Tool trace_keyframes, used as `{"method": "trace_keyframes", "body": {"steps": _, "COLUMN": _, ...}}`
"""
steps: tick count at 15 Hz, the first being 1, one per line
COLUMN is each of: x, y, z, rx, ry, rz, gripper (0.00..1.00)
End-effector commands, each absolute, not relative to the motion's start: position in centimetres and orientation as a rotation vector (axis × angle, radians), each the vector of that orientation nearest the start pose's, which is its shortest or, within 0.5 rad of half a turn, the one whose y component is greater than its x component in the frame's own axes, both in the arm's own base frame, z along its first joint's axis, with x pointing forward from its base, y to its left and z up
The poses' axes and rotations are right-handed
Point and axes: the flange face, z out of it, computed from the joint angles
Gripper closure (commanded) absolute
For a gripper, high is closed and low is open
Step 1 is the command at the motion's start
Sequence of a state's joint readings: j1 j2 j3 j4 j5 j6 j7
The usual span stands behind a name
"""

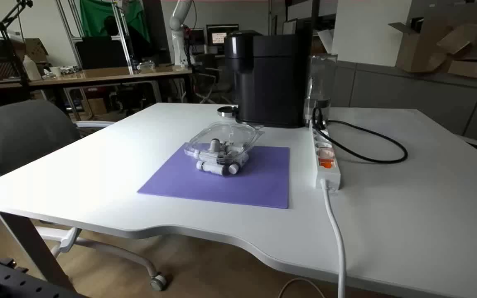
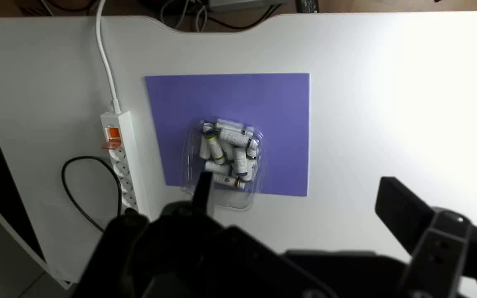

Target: Turn on the switch of the extension cord

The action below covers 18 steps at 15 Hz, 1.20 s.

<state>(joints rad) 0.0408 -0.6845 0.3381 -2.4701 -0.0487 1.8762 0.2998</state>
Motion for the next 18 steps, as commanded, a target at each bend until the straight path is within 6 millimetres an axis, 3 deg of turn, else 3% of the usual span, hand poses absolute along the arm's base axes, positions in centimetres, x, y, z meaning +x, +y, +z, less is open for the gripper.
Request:
{"method": "trace_keyframes", "body": {"steps": 1, "x": 33.2, "y": 14.3, "z": 51.7, "rx": -3.362, "ry": -0.045, "rz": -0.229, "gripper": 0.00}}
{"method": "trace_keyframes", "body": {"steps": 11, "x": 33.4, "y": 14.2, "z": 51.9, "rx": -3.348, "ry": -0.040, "rz": -0.267, "gripper": 0.00}}
{"method": "trace_keyframes", "body": {"steps": 14, "x": 34.9, "y": 11.7, "z": 51.4, "rx": -3.295, "ry": 0.035, "rz": -0.351, "gripper": 0.00}}
{"method": "trace_keyframes", "body": {"steps": 18, "x": 37.3, "y": 4.6, "z": 49.3, "rx": -3.205, "ry": 0.188, "rz": -0.455, "gripper": 0.00}}
